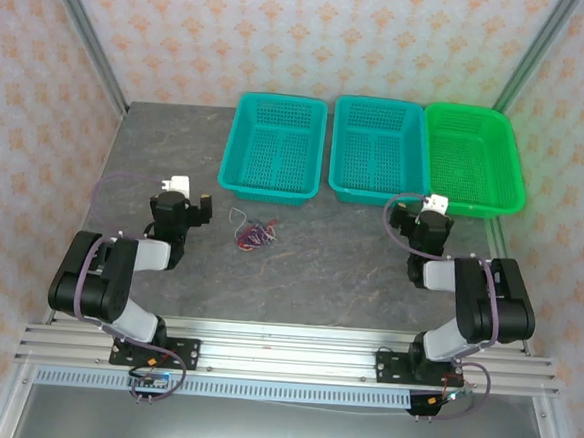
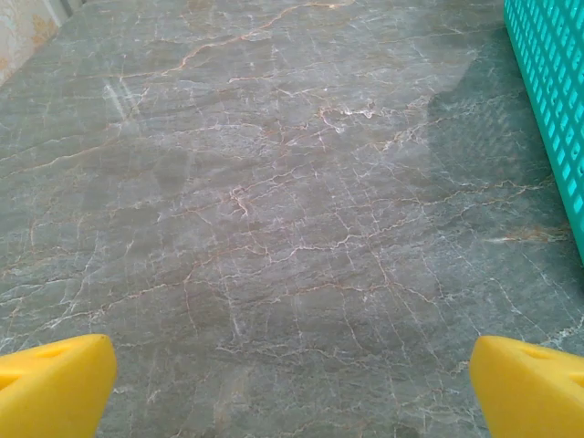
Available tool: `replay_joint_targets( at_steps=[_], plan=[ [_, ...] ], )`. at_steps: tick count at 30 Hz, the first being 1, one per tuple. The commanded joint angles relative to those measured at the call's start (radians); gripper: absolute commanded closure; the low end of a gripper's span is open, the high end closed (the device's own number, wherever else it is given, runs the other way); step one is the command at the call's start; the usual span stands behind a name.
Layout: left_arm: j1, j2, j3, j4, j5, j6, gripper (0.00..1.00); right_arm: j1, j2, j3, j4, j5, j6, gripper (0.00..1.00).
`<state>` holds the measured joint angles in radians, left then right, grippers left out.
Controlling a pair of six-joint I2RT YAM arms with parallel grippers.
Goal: Untangle the cables
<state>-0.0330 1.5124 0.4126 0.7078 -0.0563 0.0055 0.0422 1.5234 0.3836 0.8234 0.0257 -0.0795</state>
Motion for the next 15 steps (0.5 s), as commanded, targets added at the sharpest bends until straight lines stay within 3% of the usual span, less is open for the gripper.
replay_joint_targets(
  at_steps=[1,15],
  plan=[
    [-0.004,-0.014,0.021,0.024,-0.005,0.009,0.00,-0.004,0.003,0.016,-0.004,0.002,0.014,0.01],
    [-0.004,-0.014,0.020,0.024,-0.005,0.010,0.00,-0.004,0.003,0.018,-0.007,0.007,0.017,0.01]
  ],
)
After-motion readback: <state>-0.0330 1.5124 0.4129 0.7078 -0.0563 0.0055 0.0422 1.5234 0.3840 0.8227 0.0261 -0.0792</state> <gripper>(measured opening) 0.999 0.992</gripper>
